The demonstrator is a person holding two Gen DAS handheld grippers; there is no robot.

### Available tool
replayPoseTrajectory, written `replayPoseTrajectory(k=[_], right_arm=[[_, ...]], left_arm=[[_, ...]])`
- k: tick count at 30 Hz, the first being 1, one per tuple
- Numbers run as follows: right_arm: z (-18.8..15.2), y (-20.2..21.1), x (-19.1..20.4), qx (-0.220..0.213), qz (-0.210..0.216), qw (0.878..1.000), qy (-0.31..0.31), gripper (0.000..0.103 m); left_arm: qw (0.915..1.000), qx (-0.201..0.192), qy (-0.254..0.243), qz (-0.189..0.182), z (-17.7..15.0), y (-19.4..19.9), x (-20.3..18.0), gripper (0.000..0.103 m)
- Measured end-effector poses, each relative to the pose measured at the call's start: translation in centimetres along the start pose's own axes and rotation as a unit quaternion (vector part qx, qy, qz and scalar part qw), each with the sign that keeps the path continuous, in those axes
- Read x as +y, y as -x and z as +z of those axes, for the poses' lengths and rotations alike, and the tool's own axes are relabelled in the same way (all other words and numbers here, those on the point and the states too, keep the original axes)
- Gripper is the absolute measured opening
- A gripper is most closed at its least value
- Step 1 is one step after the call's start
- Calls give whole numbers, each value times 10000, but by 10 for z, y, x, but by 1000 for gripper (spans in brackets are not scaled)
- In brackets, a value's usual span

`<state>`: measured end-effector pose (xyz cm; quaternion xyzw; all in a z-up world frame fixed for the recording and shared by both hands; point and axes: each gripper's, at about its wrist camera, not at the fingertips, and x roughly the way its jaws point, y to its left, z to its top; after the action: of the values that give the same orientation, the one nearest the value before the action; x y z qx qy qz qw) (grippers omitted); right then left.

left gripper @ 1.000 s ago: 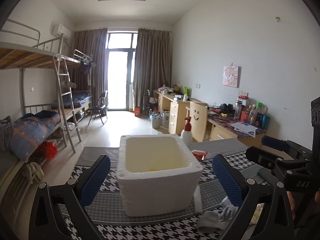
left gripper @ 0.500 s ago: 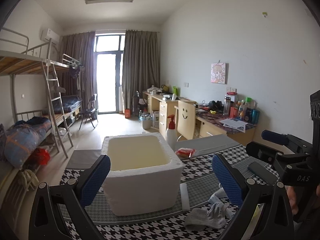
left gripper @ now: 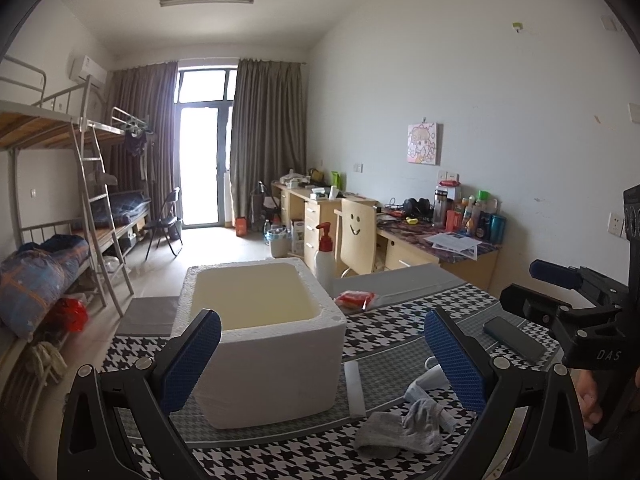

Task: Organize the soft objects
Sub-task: 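Withdraw both grippers from the foam box back toward the table, then lower the left gripper onto the grey sock and close on it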

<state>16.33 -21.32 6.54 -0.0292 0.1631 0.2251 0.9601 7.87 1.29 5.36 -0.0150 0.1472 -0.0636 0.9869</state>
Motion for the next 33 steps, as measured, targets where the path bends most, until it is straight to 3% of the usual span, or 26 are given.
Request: replayPoseTrajectory(k=[17,33], right_arm=[[-29,10,-18,-5,-171,9995,-281,95],[-61,12,-24,277,-478,9974,-470,96]], left_arm=[[9999,-37,-64,-119,-24,1,-14,102],[9990,276,-78,-345,-46,-16,-25,102]])
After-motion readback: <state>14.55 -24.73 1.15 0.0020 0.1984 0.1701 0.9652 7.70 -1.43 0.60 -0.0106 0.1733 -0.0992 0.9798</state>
